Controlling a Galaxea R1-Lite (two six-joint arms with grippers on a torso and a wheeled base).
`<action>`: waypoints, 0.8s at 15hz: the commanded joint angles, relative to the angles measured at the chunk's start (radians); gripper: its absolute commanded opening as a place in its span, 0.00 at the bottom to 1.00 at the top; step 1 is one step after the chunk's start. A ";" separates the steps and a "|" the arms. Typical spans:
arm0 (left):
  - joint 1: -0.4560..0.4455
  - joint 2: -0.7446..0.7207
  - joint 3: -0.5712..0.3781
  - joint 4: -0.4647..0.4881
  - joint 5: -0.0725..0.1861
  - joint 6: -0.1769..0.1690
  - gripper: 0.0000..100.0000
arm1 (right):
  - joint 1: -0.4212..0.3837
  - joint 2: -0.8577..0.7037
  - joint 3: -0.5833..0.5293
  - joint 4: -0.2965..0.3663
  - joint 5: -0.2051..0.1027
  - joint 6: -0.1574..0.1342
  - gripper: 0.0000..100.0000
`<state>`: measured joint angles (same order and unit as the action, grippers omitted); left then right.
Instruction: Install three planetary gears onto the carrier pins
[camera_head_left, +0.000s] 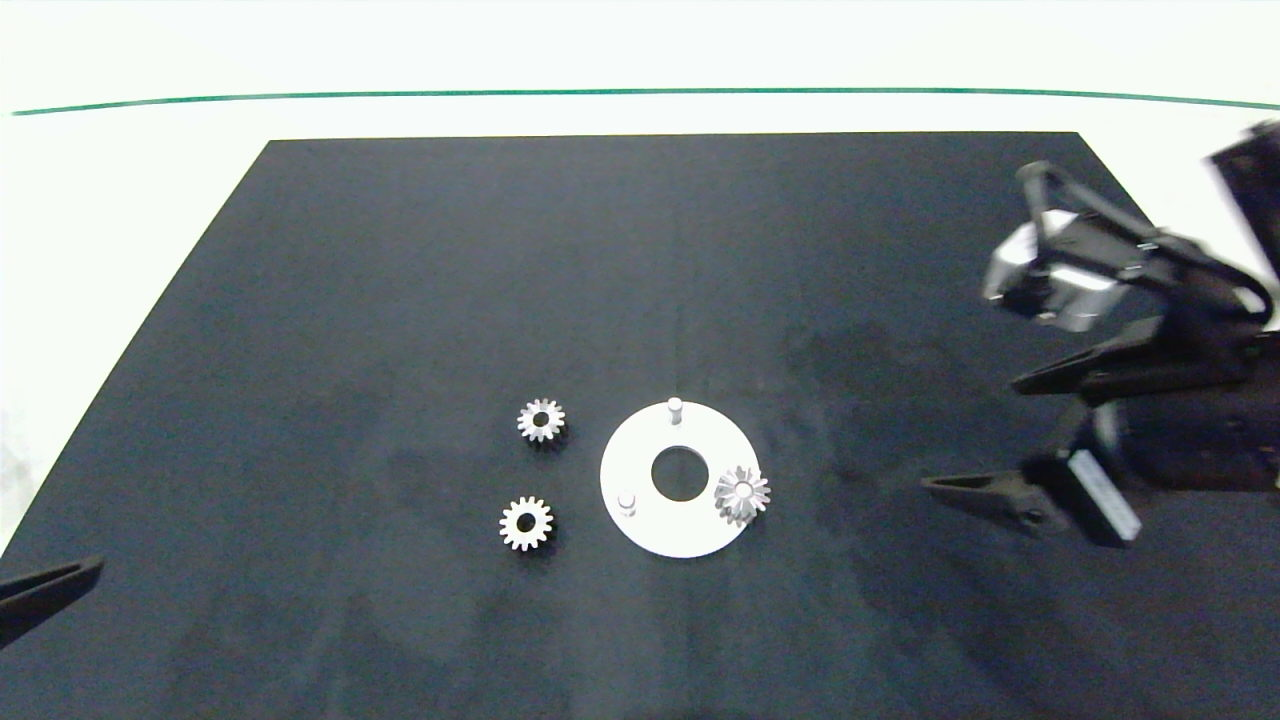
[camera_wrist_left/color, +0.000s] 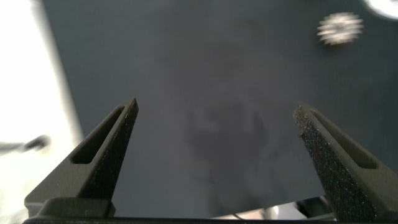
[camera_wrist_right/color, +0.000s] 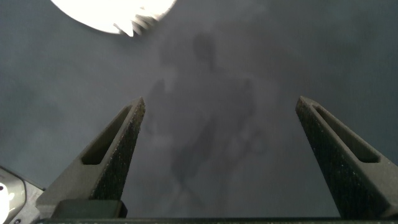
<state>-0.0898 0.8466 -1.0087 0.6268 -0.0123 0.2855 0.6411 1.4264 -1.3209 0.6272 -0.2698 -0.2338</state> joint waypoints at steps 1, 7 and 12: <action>-0.217 0.315 -0.068 -0.030 0.009 -0.043 1.00 | -0.155 -0.394 0.106 0.009 -0.011 0.007 1.00; -0.449 0.562 -0.041 -0.128 0.121 -0.137 1.00 | -0.278 -0.661 0.175 0.009 -0.011 0.013 1.00; -0.548 0.592 -0.022 -0.191 0.137 -0.146 1.00 | -0.302 -0.738 0.177 0.009 -0.011 0.013 1.00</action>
<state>-0.6230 1.4196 -1.0332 0.4334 0.1236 0.1389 0.3411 0.7277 -1.1472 0.6340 -0.2794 -0.2194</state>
